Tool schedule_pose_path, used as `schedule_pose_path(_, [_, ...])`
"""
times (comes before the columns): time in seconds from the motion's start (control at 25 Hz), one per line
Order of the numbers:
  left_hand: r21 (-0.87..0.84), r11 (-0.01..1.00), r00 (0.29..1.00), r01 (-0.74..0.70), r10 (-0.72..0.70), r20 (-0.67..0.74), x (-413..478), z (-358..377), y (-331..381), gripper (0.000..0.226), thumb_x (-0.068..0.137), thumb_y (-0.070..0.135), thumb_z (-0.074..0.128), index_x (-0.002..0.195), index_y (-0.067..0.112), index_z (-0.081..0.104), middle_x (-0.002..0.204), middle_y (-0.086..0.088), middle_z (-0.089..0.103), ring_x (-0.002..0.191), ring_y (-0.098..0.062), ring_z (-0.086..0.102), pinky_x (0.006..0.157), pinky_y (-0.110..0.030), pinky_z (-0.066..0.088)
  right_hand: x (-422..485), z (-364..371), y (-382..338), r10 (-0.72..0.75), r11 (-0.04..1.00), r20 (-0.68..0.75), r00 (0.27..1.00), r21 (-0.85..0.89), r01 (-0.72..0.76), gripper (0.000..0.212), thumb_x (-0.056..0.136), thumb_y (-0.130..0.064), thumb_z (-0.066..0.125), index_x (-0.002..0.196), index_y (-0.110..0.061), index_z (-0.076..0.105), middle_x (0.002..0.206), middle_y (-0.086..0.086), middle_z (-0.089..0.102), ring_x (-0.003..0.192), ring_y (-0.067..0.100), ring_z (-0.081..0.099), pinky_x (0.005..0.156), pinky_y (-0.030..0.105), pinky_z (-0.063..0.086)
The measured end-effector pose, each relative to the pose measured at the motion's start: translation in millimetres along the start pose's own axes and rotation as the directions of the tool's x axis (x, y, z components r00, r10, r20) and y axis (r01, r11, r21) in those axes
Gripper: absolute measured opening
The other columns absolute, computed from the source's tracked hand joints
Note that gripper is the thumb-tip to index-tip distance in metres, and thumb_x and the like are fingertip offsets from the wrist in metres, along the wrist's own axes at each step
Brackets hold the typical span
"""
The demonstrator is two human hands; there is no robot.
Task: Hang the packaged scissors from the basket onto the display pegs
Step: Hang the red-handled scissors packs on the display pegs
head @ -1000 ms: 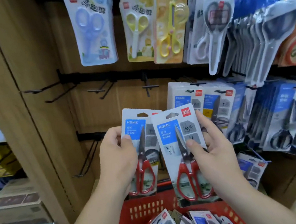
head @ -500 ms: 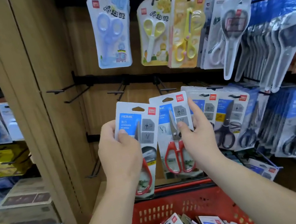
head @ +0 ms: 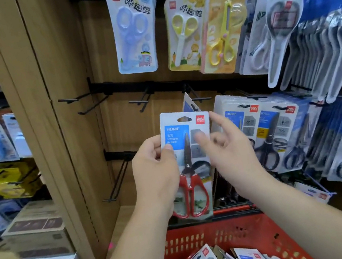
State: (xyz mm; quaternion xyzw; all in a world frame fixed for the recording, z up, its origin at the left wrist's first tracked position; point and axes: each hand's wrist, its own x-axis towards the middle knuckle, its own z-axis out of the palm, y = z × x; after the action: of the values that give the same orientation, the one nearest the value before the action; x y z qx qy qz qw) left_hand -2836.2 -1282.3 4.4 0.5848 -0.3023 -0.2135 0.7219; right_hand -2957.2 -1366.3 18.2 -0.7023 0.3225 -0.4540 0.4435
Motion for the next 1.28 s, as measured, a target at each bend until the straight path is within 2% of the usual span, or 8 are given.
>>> schedule_pose_path(0.16, [-0.01,1.0,0.999,0.027,-0.027,0.029,-2.8,9.0,0.7,0.018,0.106,0.016,0.062,0.121,0.025,0.068,0.103,0.007,0.074,0.087,0.003,0.073,0.062,-0.014,0.058,14.2,-12.1,14.5,-0.035,0.999,-0.06,0.998,-0.019,0.034,0.071,0.102,-0.006,0.064,0.156,-0.044,0.038,0.111,-0.002,0.071,0.074,-0.001,0.054,0.063,0.015,0.047])
schedule_pose_path(0.28, [0.03,0.996,0.993,0.088,-0.09,0.077,-5.3,9.1,-2.2,0.035,0.106,0.016,0.061,0.14,0.023,0.057,0.114,0.006,0.068,0.095,-0.005,0.066,0.05,-0.001,0.044,33.0,-19.8,23.9,-0.023,1.0,-0.138,0.99,-0.019,0.021,0.073,0.103,-0.01,0.062,0.154,-0.055,0.035,0.128,-0.007,0.056,0.089,0.004,0.041,0.077,0.02,0.042])
schedule_pose_path(0.44, [0.102,0.989,0.991,0.104,-0.111,0.073,-4.6,7.9,-8.3,0.039,0.106,0.016,0.06,0.144,0.024,0.053,0.114,0.007,0.066,0.098,-0.008,0.063,0.049,-0.001,0.044,42.4,-9.3,29.9,-0.022,1.0,-0.128,0.991,-0.007,0.021,0.074,0.104,-0.008,0.06,0.159,-0.048,0.031,0.149,-0.004,0.06,0.125,0.009,0.06,0.087,0.025,0.06])
schedule_pose_path(0.6, [0.129,0.988,0.993,0.086,-0.095,0.065,-4.9,8.8,-9.7,0.036,0.106,0.016,0.06,0.141,0.023,0.054,0.11,0.005,0.07,0.097,-0.008,0.067,0.056,-0.008,0.051,42.8,-3.6,42.8,-0.077,0.997,-0.146,0.986,-0.043,0.071,0.074,0.105,-0.008,0.058,0.159,-0.049,0.03,0.153,-0.006,0.055,0.137,0.01,0.055,0.105,0.038,0.057])
schedule_pose_path(0.84, [0.14,0.985,0.991,0.102,-0.113,0.074,-4.9,7.4,-10.2,0.026,0.106,0.019,0.061,0.126,0.032,0.053,0.104,0.01,0.07,0.098,-0.009,0.07,0.064,-0.012,0.055,57.3,-3.8,40.2,0.006,0.984,-0.224,0.975,-0.172,-0.046,0.033,0.103,-0.02,0.066,0.136,-0.021,0.061,0.098,-0.005,0.073,0.081,-0.003,0.07,0.052,0.01,0.05])
schedule_pose_path(1.04, [0.239,0.965,0.986,0.112,-0.138,0.098,-5.5,3.2,-17.0,0.033,0.103,0.018,0.063,0.135,0.025,0.06,0.104,0.011,0.071,0.104,-0.011,0.07,0.099,-0.041,0.059,69.0,-9.5,32.0,0.098,0.974,-0.266,0.959,-0.171,-0.147,0.042,0.096,-0.025,0.076,0.134,-0.01,0.067,0.117,0.0,0.071,0.111,0.015,0.065,0.082,0.021,0.051])
schedule_pose_path(1.16, [0.317,0.942,0.979,0.114,-0.161,0.128,-11.8,-1.3,-24.1,0.034,0.103,0.018,0.063,0.136,0.024,0.062,0.107,0.009,0.071,0.107,-0.013,0.07,0.102,-0.042,0.058,45.6,-21.3,30.9,0.046,0.983,-0.257,0.965,-0.161,-0.09,0.033,0.094,-0.029,0.079,0.123,-0.016,0.072,0.106,-0.006,0.071,0.102,0.016,0.069,0.092,0.038,0.06])
schedule_pose_path(1.28, [0.425,0.901,0.968,0.092,-0.182,0.176,-25.1,-8.3,-33.8,0.03,0.102,0.02,0.064,0.132,0.021,0.065,0.108,0.005,0.072,0.102,-0.015,0.071,0.094,-0.033,0.059,9.7,-33.0,29.1,0.093,0.985,-0.146,0.985,-0.132,-0.113,0.016,0.09,-0.032,0.083,0.099,-0.02,0.077,0.089,0.001,0.076,0.09,0.025,0.075,0.082,0.049,0.065])
